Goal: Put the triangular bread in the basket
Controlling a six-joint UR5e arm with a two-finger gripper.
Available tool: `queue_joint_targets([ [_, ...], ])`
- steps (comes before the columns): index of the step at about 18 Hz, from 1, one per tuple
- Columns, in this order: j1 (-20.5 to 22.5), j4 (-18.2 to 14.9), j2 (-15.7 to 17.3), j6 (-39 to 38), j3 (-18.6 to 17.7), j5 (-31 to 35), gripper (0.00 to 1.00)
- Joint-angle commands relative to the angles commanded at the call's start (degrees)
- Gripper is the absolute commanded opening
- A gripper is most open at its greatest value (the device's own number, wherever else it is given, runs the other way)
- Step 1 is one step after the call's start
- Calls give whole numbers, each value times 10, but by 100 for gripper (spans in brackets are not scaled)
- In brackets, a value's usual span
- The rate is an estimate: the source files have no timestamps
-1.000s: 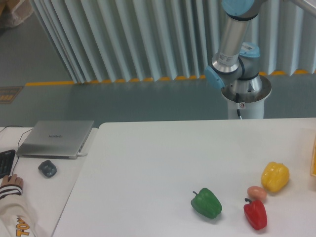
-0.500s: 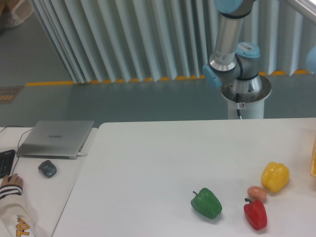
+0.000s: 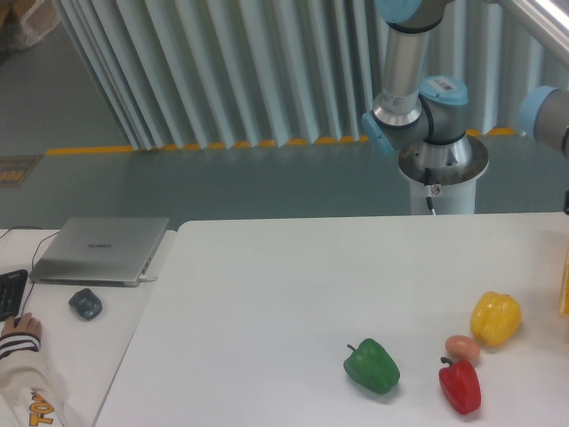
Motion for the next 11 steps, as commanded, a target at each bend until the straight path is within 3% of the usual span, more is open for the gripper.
queue_joint_targets([
  [5,-64,1,4,-85,-3,0,100],
  [11,-88,0,7,-101,-8,8,100],
])
